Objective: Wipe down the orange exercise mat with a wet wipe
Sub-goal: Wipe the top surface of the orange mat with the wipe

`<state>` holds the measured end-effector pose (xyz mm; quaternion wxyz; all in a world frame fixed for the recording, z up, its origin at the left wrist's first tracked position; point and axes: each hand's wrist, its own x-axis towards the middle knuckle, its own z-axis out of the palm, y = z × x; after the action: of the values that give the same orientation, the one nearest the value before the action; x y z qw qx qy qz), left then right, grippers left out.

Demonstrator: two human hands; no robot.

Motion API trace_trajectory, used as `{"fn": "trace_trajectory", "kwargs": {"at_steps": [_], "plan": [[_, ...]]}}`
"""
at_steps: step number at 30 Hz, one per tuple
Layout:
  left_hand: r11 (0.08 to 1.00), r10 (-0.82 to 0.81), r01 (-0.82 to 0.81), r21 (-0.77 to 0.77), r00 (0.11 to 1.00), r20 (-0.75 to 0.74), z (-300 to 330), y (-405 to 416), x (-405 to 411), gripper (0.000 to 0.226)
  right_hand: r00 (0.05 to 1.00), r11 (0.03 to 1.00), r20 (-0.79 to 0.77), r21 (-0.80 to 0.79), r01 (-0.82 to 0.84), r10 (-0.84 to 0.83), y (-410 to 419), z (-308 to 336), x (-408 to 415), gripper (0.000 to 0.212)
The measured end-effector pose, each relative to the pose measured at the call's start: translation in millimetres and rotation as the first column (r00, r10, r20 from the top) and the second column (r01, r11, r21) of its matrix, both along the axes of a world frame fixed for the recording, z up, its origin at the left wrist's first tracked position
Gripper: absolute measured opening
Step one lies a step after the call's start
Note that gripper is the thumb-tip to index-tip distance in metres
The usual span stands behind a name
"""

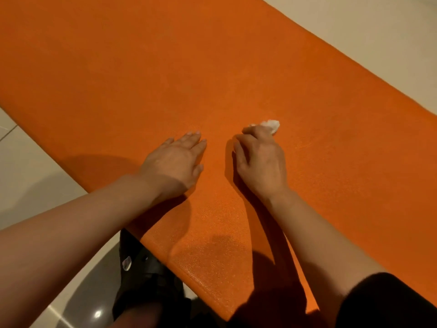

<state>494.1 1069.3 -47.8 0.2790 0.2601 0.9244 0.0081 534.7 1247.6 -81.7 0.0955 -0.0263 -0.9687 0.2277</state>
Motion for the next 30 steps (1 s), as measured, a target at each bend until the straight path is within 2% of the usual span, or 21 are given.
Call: {"fn": "trace_trajectory", "kwargs": {"at_steps": [3,6,8,10,12,16,20,22,24,26,30], "plan": [[1.000,0.029,-0.029,0.002,0.999,-0.021,-1,7,0,0.060,0.994,0.993,-0.070,0.087,0.085,-0.079,5,-1,8,0.025],[1.000,0.018,-0.017,0.024,0.999,-0.035,-1,9,-2,0.061,0.969,0.966,0.069,0.116,0.230,-0.239,3,-7,-7,0.039],[1.000,0.014,-0.013,0.027,0.999,-0.031,0,7,-2,0.060,0.957,0.971,0.168,0.071,0.227,-0.236,-1,-13,-12,0.038],[1.000,0.015,-0.014,0.027,0.999,-0.032,-1,3,-3,0.059,0.949,0.966,0.183,0.094,0.242,-0.256,-6,-20,-5,0.038],[0.999,0.026,-0.025,0.033,0.999,-0.035,0,-2,-6,0.058,0.915,0.929,0.179,0.153,0.338,-0.362,-6,-20,1,0.039],[0.999,0.030,-0.029,0.035,0.999,-0.034,-1,-6,-8,0.058,0.855,0.896,0.272,0.180,0.405,-0.441,-4,-17,-1,0.052],[0.999,0.029,-0.027,0.046,0.999,-0.034,-3,-9,-7,0.057,0.823,0.873,0.294,0.120,0.473,-0.486,-14,-9,-7,0.054],[0.997,0.035,-0.033,0.062,0.999,-0.029,-4,-8,-6,0.056,0.876,0.927,0.311,0.048,0.372,-0.368,-40,-4,-6,0.054],[0.995,0.054,-0.052,0.089,0.998,-0.025,-5,-7,-6,0.055,0.938,0.988,0.331,-0.071,0.138,-0.107,-69,-4,-8,0.053],[0.991,0.083,-0.079,0.110,0.996,-0.031,-7,-11,-7,0.055,0.936,0.990,0.343,-0.136,-0.027,0.073,-80,-4,-21,0.050],[0.994,0.077,-0.073,0.075,0.996,-0.041,-6,-30,-8,0.054,0.910,0.986,0.380,-0.053,-0.155,0.163,-52,-5,-24,0.049]]}}
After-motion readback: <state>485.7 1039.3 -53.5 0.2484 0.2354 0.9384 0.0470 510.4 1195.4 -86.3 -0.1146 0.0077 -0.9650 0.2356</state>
